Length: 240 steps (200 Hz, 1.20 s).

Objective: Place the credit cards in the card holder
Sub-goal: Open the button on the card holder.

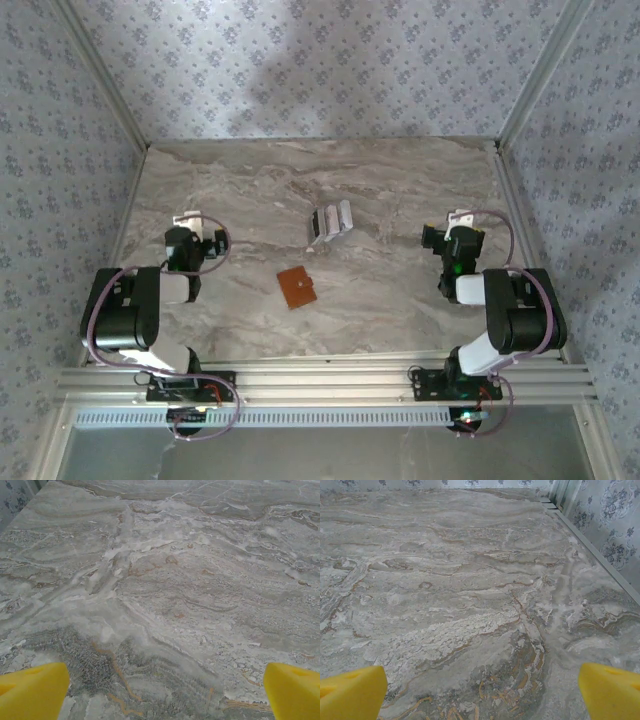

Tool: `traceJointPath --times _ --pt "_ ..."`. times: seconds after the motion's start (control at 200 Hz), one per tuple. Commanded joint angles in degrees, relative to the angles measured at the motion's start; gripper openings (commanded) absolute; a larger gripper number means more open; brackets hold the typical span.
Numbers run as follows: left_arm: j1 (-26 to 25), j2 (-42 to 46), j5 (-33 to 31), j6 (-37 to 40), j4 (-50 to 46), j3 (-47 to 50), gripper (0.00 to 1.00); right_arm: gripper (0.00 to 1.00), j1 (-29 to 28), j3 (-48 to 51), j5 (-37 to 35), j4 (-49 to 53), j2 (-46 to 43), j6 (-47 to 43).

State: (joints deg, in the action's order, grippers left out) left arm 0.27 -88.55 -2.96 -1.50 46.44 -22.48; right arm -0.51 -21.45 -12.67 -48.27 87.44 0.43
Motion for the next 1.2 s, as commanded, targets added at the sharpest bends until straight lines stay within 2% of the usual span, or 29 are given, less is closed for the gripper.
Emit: traceJointPath --times 0.0,0.24,0.46,0.585,0.984,1.064,1.119,1.194 --pt "0.1 0.6 0.5 0.8 0.1 -1.4 1.0 1.0 0.3 0.5 0.1 -1.3 -0.1 -0.2" --pt "1.0 0.6 2.3 0.2 -0.1 -1.5 1.0 1.0 0.3 0.5 0.1 -1.4 -0.1 -0.1" --pt "1.2 0.6 0.9 -0.6 0.1 -1.3 1.0 1.0 0.4 0.4 0.2 -1.3 -0.1 -0.1" --pt "2.5 0.7 3.2 -1.4 1.1 -0.8 1.0 1.0 0.5 0.5 0.4 -1.3 -0.2 0.0" --pt "2.1 0.7 2.5 -1.0 0.6 -1.1 1.0 1.0 0.8 0.5 1.2 -1.2 -0.2 0.2" --pt "2.0 2.2 -1.2 -2.2 -1.7 -1.9 1.0 1.0 0.9 0.7 1.1 -1.5 -0.3 0.2" --pt "1.6 5.3 -3.9 -2.7 -6.4 -3.0 1.0 1.0 0.3 0.7 -3.3 -0.5 -1.4 1.1" --pt "-0.8 9.3 -10.0 -2.4 -13.8 -5.1 1.0 1.0 -0.6 2.8 -2.9 -3.9 -2.4 -0.2"
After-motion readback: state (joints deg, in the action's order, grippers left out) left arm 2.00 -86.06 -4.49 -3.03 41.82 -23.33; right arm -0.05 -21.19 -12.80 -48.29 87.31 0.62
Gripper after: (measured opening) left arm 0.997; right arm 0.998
